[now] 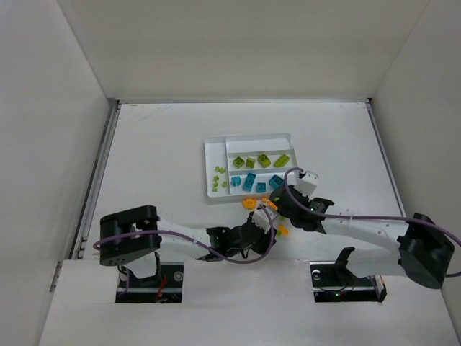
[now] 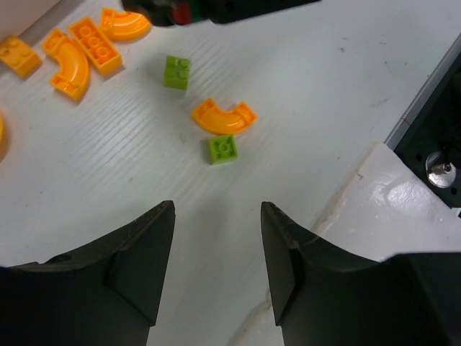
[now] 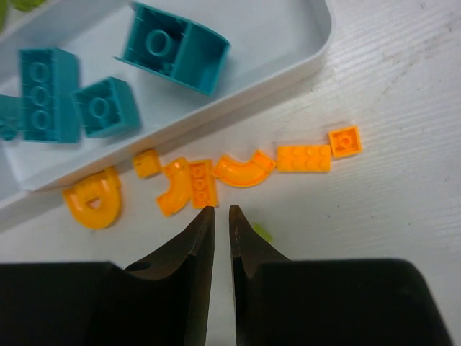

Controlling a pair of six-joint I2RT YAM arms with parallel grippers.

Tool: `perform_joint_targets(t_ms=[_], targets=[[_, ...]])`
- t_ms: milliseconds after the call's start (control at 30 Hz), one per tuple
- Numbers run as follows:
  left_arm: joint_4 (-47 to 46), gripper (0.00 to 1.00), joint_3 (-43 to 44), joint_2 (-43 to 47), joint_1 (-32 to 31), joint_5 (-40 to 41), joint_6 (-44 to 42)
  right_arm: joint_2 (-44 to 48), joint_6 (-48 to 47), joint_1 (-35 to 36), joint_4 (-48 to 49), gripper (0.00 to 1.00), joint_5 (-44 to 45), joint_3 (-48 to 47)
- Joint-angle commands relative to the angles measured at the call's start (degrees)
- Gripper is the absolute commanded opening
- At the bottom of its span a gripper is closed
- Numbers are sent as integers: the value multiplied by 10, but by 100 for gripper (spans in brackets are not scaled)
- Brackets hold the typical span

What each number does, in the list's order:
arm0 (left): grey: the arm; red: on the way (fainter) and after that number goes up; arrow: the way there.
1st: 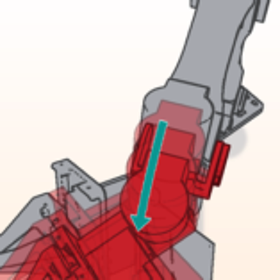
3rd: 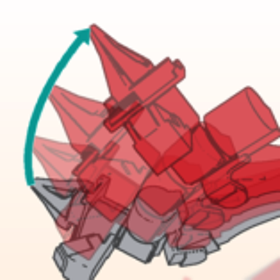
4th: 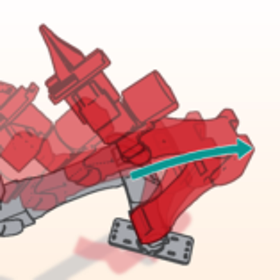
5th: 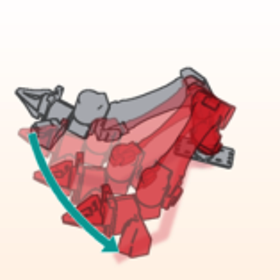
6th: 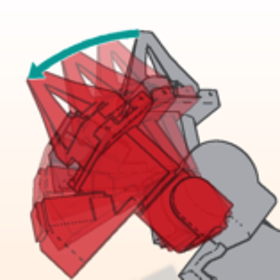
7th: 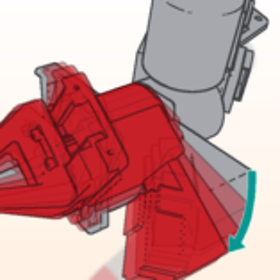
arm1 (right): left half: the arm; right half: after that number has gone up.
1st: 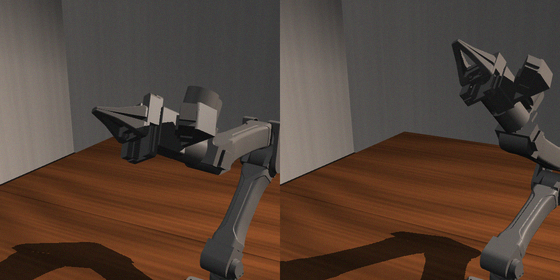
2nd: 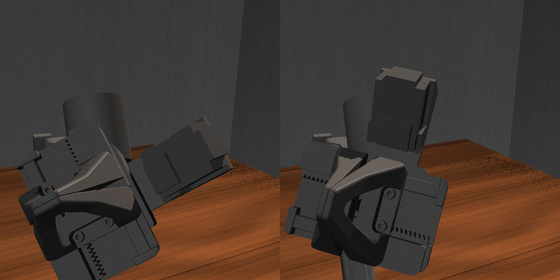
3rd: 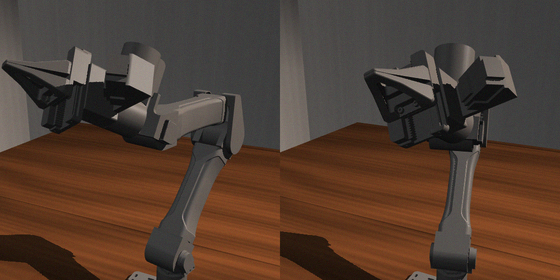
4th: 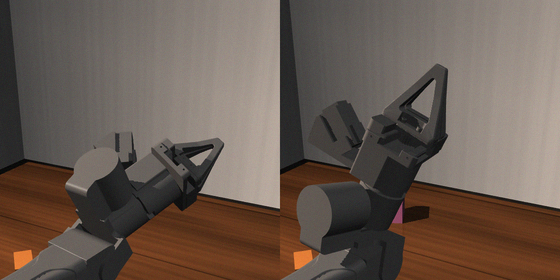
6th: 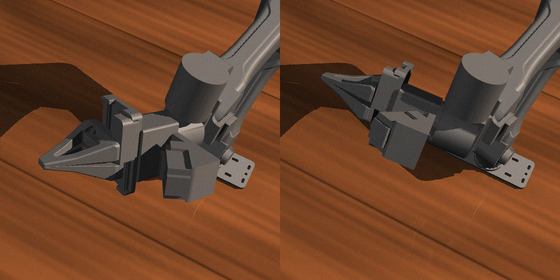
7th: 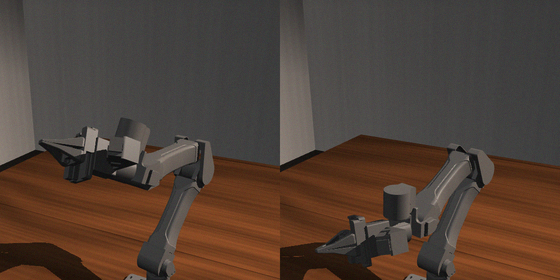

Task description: Sort the legos into containers by color

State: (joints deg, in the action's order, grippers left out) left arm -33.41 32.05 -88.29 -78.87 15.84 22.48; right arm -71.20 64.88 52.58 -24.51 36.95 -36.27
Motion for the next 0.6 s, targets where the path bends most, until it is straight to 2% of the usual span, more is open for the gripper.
perform_joint_targets(t_ms=[0,233,567], targets=[[-28,47,40,-25,-10,0,-23,44,-51,1,52,20,15,1],[-13,46,81,-82,-11,24,-42,67,-67,-5,74,21,-8,18],[-8,42,105,-120,-8,57,-50,73,-47,-4,83,25,-21,57]])
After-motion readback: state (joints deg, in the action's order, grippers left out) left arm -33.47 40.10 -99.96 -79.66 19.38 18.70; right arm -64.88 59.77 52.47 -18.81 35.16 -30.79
